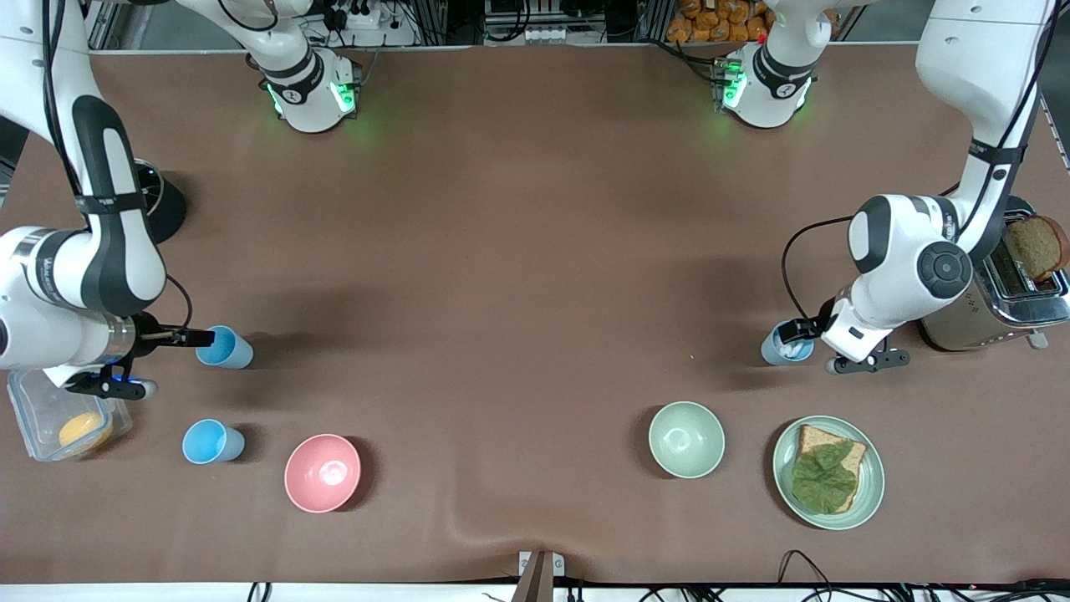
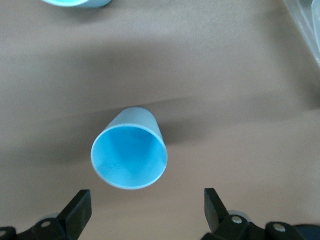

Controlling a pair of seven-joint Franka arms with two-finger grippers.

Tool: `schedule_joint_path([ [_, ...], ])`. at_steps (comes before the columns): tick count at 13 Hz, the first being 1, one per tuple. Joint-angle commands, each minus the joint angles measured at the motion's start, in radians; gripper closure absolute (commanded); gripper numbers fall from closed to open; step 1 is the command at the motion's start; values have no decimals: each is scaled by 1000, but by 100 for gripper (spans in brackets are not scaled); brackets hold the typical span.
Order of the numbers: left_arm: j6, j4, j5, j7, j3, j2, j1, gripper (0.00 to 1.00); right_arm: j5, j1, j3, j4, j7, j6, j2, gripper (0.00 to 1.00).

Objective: Stack blue cups with both arms
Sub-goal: 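Grasp the tissue-filled blue cup with the left gripper while the right grasps another, then carry the tissue cup to the table center with the left gripper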

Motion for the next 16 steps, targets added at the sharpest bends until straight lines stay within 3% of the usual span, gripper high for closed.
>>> schedule_joint_path([
  [1, 15, 2, -4, 24, -4, 7, 7, 100, 18, -37, 6, 21, -7, 60, 39, 0],
  [4, 0, 3, -15, 3, -32, -14, 2, 100, 50, -51, 7, 18, 8, 129, 97, 0],
  [6, -31, 10, -18, -96, -102, -42, 4, 100, 131, -50, 7, -16, 4, 130, 104, 0],
  [13, -60, 86, -18, -673, -414, -36, -34, 100, 138, -48, 7, -38, -11, 142, 125, 0],
  [14, -62, 121, -16, -783, -419, -13, -88, 100, 138, -48, 7, -47, -34, 149, 127, 51],
  [15, -62, 161, -15, -883, -417, 13, -152, 100, 138, -51, 7, -51, -53, 159, 127, 86],
  [16, -62, 195, -7, -961, -417, 47, -201, 100, 138, -56, 9, -53, -54, 162, 127, 95],
])
